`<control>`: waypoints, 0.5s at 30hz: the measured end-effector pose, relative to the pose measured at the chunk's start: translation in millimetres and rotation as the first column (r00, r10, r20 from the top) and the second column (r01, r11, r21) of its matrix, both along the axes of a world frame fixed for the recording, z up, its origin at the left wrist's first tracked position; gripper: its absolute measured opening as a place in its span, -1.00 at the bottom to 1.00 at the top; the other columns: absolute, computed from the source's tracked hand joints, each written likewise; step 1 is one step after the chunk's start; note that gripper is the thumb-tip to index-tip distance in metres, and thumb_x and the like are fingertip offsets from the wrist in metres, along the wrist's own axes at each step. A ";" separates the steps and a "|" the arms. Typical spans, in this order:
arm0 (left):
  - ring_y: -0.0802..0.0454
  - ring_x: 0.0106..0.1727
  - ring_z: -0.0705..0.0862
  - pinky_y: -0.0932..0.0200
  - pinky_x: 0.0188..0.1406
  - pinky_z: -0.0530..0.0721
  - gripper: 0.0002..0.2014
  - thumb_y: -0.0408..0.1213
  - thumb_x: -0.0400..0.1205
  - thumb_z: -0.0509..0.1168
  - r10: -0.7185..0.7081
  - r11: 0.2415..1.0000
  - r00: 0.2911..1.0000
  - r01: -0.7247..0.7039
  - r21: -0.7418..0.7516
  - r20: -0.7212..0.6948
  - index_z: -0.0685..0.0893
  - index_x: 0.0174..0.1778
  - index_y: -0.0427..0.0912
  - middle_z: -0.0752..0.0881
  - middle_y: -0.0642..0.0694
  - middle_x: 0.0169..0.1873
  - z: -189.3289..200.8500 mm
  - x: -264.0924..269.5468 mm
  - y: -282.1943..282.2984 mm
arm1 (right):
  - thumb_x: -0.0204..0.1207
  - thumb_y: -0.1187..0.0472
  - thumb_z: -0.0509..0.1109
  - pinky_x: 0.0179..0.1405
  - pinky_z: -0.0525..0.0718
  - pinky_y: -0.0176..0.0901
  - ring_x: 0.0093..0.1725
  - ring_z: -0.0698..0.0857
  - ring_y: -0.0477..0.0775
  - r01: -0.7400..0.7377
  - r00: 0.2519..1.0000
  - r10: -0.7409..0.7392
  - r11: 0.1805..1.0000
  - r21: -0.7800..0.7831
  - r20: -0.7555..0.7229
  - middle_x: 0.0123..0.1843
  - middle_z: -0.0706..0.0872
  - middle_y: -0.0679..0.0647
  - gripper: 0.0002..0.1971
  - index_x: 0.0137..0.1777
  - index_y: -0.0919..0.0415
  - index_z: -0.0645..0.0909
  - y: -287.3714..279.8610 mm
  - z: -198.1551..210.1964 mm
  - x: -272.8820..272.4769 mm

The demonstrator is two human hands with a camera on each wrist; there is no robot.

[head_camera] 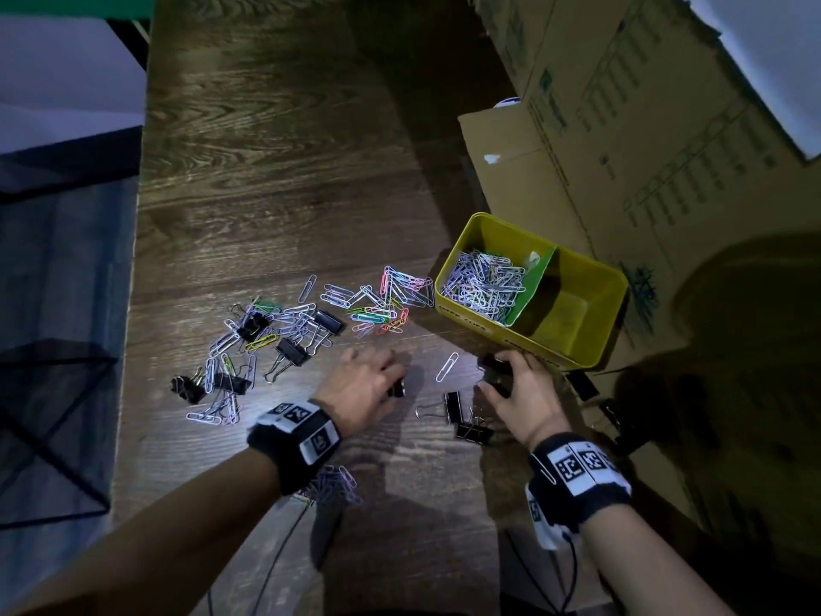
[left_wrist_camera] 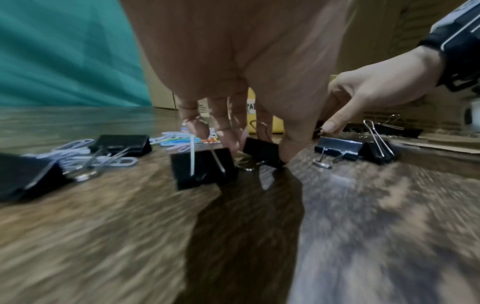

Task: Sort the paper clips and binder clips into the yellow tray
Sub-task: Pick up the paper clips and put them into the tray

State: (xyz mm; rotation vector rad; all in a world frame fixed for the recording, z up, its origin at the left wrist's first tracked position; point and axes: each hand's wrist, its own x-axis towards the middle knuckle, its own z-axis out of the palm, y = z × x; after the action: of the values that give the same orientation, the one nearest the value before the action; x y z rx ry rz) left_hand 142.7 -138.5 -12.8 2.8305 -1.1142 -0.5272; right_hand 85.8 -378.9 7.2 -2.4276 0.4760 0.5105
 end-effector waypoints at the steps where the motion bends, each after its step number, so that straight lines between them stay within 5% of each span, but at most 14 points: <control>1: -0.13 0.09 0.64 -0.06 0.04 0.49 -0.63 -0.02 0.40 0.38 0.002 1.000 1.000 -0.002 0.001 0.020 0.60 0.10 -0.04 0.65 -0.10 0.07 -1.5 -2.4 8.4 | 0.47 0.16 0.48 0.34 0.51 0.00 0.29 0.55 0.19 0.017 1.000 -0.017 1.000 -0.019 -0.014 0.27 0.58 0.19 -0.57 0.33 0.15 0.50 -2.0 -2.1 -2.6; 6: -0.07 0.07 0.59 -0.05 0.04 0.47 -0.61 0.23 0.39 0.30 0.034 0.999 0.998 -0.034 -0.011 0.043 0.62 -0.06 0.01 0.63 -0.03 -0.03 9.8 13.0 30.5 | 0.54 0.06 0.39 0.43 0.41 -0.04 0.46 0.41 0.16 0.006 1.000 -0.005 0.998 -0.067 0.014 0.50 0.39 0.15 -0.43 0.52 0.13 0.34 5.2 4.8 -14.5; 9: -0.13 0.10 0.60 -0.06 0.02 0.47 -0.68 0.08 0.53 0.23 0.184 0.973 0.979 -0.169 -0.156 0.091 0.64 0.04 -0.05 0.63 -0.09 -0.02 19.8 50.9 8.9 | 0.55 -0.03 0.33 0.31 0.51 0.04 0.38 0.47 0.18 -0.116 0.978 0.141 0.981 -0.156 0.157 0.42 0.48 0.17 -0.55 0.38 0.14 0.52 19.2 9.0 -17.4; 12: -0.22 0.37 0.46 -0.18 0.25 0.48 -0.59 -0.10 0.62 0.23 0.353 0.916 0.936 -0.342 -0.208 0.013 0.50 0.38 -0.09 0.51 -0.21 0.34 14.2 90.7 -21.1 | 0.47 -0.05 0.40 0.22 0.58 0.07 0.24 0.55 0.18 -0.293 0.917 0.320 0.946 -0.140 0.237 0.23 0.61 0.11 -0.65 0.20 0.06 0.65 34.5 3.6 -15.1; 15: -0.21 0.62 0.04 -0.34 0.52 0.18 -0.44 0.00 0.67 0.12 0.351 0.934 0.930 -0.357 -0.036 -0.109 0.13 0.60 0.08 0.05 -0.14 0.64 0.7 109.4 -44.6 | 0.33 -0.10 0.46 0.13 0.52 0.08 0.18 0.58 0.14 -0.440 0.857 0.471 0.880 -0.181 0.208 0.13 0.64 -0.01 -0.69 0.07 -0.09 0.67 47.2 -3.9 -16.0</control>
State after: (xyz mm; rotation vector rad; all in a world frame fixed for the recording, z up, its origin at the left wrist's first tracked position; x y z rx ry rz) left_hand 252.2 -183.2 -12.1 2.8232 -0.5686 -0.5878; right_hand 69.8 -331.7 3.3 -2.6875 -0.1933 0.3671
